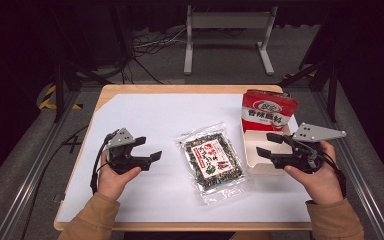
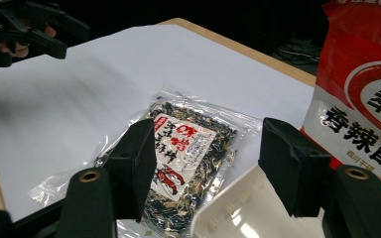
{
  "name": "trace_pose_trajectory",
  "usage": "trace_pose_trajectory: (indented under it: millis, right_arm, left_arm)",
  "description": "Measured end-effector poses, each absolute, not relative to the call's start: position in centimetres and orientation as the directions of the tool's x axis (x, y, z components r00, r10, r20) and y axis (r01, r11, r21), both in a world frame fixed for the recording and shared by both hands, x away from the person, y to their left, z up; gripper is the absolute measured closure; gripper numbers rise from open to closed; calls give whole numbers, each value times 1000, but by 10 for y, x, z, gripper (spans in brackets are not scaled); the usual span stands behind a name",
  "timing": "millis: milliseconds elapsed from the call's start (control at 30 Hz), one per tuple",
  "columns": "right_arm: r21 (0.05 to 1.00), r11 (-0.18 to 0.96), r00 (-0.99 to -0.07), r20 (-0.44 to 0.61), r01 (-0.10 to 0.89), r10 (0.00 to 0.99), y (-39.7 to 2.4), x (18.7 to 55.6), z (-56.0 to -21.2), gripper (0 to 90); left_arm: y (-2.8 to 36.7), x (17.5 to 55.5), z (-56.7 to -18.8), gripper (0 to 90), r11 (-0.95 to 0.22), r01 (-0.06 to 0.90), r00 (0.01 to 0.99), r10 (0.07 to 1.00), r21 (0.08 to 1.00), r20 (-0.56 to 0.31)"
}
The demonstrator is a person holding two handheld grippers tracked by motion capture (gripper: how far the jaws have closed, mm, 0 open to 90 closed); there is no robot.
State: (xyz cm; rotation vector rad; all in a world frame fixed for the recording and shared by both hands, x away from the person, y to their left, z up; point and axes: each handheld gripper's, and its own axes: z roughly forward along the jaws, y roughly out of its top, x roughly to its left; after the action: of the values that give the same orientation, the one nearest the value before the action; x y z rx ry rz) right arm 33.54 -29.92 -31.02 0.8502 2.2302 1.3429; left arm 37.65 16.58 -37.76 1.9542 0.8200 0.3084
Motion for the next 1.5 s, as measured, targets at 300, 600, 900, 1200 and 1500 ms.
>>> trace_pose_trajectory:
  millis: [300, 600, 900, 1200, 1500]
  right_arm:
    - [883, 395, -770, -63, 254, 635, -280, 330, -312, 399]
    - [883, 414, -795, -82, 222, 601, -269, 324, -316, 398]
    - [875, 432, -815, -81, 218, 574, -256, 323, -329, 398]
    - [875, 438, -822, -89, 205, 562, -251, 323, -332, 393]
    - [865, 454, -836, -81, 212, 543, -241, 326, -342, 393]
  left_arm:
    - [144, 399, -393, 192, -324, 528, 717, 665, 785, -208]
    - [123, 408, -411, 249, -336, 589, 704, 659, 735, -263]
    - [99, 398, -428, 307, -391, 628, 732, 590, 673, -341]
    - [86, 394, -437, 349, -443, 648, 745, 539, 620, -393]
    - [75, 392, -440, 339, -474, 665, 737, 542, 577, -405]
